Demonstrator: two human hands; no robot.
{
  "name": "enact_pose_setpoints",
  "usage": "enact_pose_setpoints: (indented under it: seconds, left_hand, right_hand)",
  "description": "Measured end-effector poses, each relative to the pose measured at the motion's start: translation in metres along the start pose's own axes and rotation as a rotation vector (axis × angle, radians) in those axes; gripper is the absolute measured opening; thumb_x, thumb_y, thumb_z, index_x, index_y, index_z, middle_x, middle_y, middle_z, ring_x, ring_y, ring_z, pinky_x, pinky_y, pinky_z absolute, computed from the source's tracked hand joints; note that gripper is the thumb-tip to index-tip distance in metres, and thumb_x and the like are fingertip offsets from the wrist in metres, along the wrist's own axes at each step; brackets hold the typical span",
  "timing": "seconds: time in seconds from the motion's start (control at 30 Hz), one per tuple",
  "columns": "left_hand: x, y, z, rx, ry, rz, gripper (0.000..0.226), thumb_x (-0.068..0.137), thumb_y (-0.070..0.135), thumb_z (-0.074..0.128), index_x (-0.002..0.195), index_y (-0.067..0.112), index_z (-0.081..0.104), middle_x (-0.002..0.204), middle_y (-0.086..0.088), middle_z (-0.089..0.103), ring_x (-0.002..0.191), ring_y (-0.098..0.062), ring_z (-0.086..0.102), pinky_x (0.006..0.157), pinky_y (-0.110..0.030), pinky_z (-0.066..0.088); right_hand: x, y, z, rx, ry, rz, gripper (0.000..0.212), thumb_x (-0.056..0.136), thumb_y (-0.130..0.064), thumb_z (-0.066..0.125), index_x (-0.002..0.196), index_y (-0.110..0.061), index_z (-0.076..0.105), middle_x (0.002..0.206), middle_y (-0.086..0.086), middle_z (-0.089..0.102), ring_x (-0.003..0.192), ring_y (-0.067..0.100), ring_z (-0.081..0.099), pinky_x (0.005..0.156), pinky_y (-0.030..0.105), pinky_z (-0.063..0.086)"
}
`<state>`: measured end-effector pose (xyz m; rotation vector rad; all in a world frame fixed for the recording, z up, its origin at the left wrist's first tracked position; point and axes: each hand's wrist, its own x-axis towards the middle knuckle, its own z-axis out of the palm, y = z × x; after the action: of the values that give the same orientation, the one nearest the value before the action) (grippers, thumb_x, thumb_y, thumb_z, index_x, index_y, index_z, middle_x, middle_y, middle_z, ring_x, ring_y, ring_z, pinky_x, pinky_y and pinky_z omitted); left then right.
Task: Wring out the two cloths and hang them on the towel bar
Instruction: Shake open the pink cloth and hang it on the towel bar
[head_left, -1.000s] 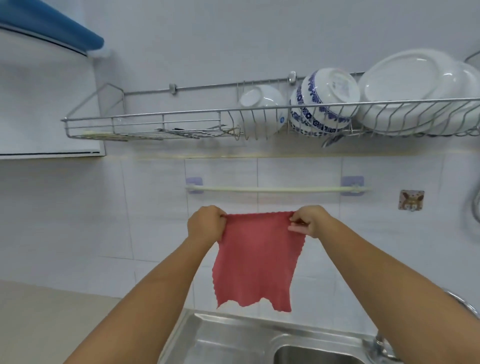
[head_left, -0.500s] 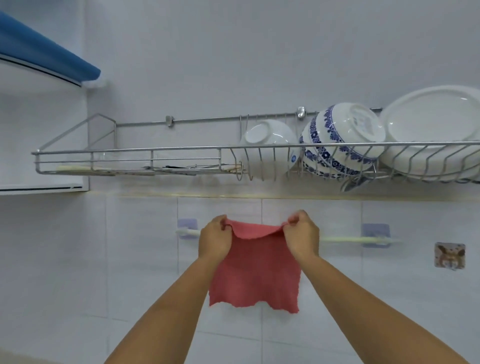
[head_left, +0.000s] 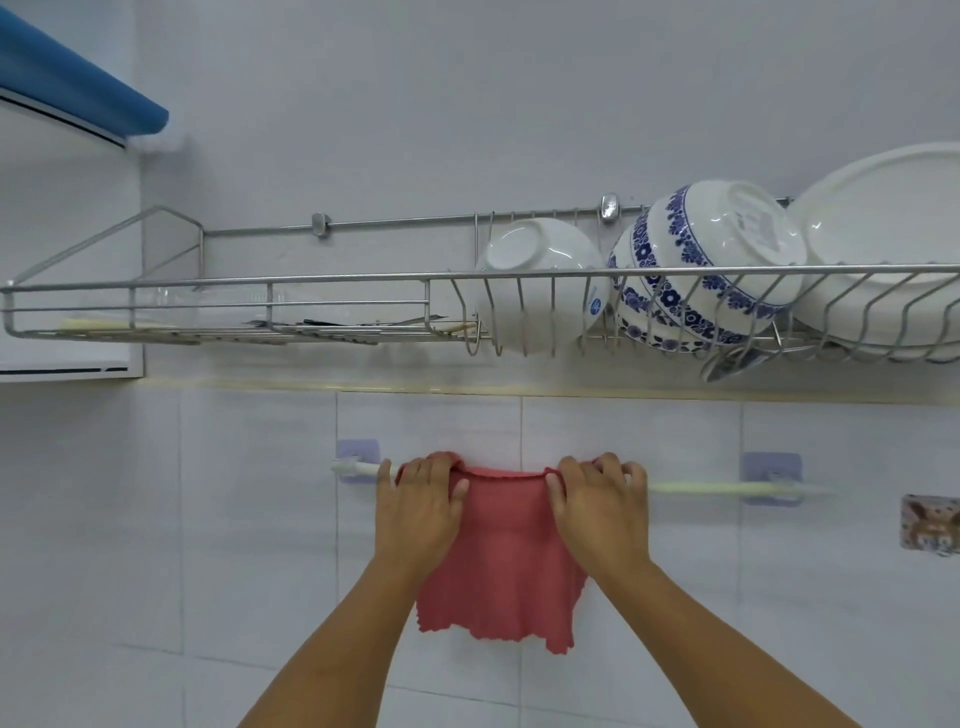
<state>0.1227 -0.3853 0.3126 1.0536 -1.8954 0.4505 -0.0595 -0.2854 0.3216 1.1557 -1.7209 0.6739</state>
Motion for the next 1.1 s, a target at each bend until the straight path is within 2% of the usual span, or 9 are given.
enact_pose_setpoints:
  seconds: [0.1, 0.23, 0.4, 0.5, 0.57, 0.73, 0.9, 1.03, 1.1]
  left_hand:
    - [0.003, 0.003, 0.003, 0.051, -0.044, 0.014, 0.053, 0.093, 0.050, 0.018, 0.113, 0.025, 0.059, 0.108, 0.006, 0.067, 0.108, -0.018, 0.059, 0.108, -0.049, 0.031]
    - [0.003, 0.003, 0.010, 0.070, -0.043, -0.054, 0.057, 0.092, 0.053, 0.016, 0.107, 0.023, 0.062, 0.111, -0.004, 0.060, 0.111, -0.025, 0.052, 0.102, -0.048, 0.035]
    - [0.010, 0.001, 0.007, 0.103, -0.079, -0.049, 0.068, 0.089, 0.056, 0.004, 0.102, 0.021, 0.061, 0.103, -0.003, 0.063, 0.104, -0.025, 0.054, 0.098, -0.048, 0.032]
    - [0.013, -0.003, 0.006, 0.103, -0.081, -0.039, 0.068, 0.089, 0.059, 0.003, 0.101, 0.019, 0.056, 0.093, -0.002, 0.067, 0.096, -0.024, 0.059, 0.098, -0.047, 0.031]
    - [0.013, -0.005, 0.008, 0.094, -0.088, -0.040, 0.066, 0.089, 0.060, 0.002, 0.103, 0.019, 0.051, 0.092, -0.001, 0.066, 0.095, -0.023, 0.060, 0.099, -0.047, 0.031]
    - [0.010, -0.001, 0.011, 0.077, -0.088, -0.080, 0.068, 0.087, 0.057, 0.003, 0.104, 0.019, 0.058, 0.107, -0.006, 0.057, 0.108, -0.026, 0.050, 0.101, -0.049, 0.029]
    - [0.014, -0.001, 0.006, 0.145, -0.134, -0.081, 0.073, 0.085, 0.055, -0.002, 0.109, 0.019, 0.056, 0.109, -0.005, 0.059, 0.107, -0.025, 0.051, 0.099, -0.047, 0.031]
    - [0.003, 0.006, 0.010, -0.023, -0.024, -0.173, 0.059, 0.091, 0.056, 0.015, 0.118, 0.019, 0.053, 0.123, -0.005, 0.058, 0.118, -0.025, 0.052, 0.107, -0.052, 0.026]
    - [-0.014, 0.013, 0.015, -0.068, 0.036, -0.193, 0.052, 0.093, 0.052, 0.023, 0.124, 0.021, 0.051, 0.137, -0.008, 0.047, 0.129, -0.028, 0.044, 0.110, -0.052, 0.021]
  right_hand:
    - [0.003, -0.001, 0.004, 0.003, -0.035, 0.026, 0.043, 0.096, -0.036, 0.032, 0.077, -0.019, 0.066, 0.066, -0.002, 0.064, 0.074, 0.022, 0.056, 0.078, 0.038, 0.034]
    - [0.007, 0.001, 0.009, -0.013, -0.036, 0.091, 0.025, 0.086, -0.023, 0.059, 0.063, -0.017, 0.066, 0.073, 0.003, 0.056, 0.070, 0.023, 0.051, 0.070, 0.037, 0.035]
    - [0.005, 0.004, 0.012, -0.078, -0.107, 0.042, 0.021, 0.073, -0.021, 0.077, 0.064, -0.018, 0.059, 0.056, -0.001, 0.054, 0.062, 0.023, 0.051, 0.067, 0.036, 0.035]
    - [0.002, 0.005, 0.013, 0.020, -0.097, 0.095, 0.029, 0.093, -0.045, 0.054, 0.082, -0.018, 0.056, 0.061, -0.001, 0.059, 0.066, 0.023, 0.056, 0.072, 0.038, 0.037]
    - [0.003, 0.005, 0.013, 0.059, -0.081, 0.091, 0.037, 0.096, -0.050, 0.039, 0.085, -0.019, 0.056, 0.065, -0.001, 0.061, 0.070, 0.023, 0.057, 0.076, 0.038, 0.036]
    - [0.004, 0.006, 0.011, 0.010, -0.052, 0.116, 0.045, 0.093, -0.048, 0.036, 0.076, -0.019, 0.066, 0.077, 0.001, 0.062, 0.076, 0.023, 0.055, 0.073, 0.038, 0.035]
    - [0.007, 0.011, 0.006, 0.046, -0.199, 0.133, 0.055, 0.096, -0.055, 0.022, 0.077, -0.022, 0.062, 0.069, -0.004, 0.063, 0.081, 0.020, 0.056, 0.084, 0.037, 0.031]
    - [0.004, 0.012, 0.007, 0.034, -0.162, 0.129, 0.057, 0.097, -0.055, 0.019, 0.083, -0.022, 0.063, 0.071, -0.004, 0.065, 0.081, 0.020, 0.057, 0.083, 0.038, 0.031]
    - [-0.002, 0.010, 0.008, 0.075, -0.090, 0.163, 0.052, 0.098, -0.050, 0.026, 0.086, -0.023, 0.069, 0.090, -0.002, 0.068, 0.092, 0.022, 0.057, 0.085, 0.039, 0.030]
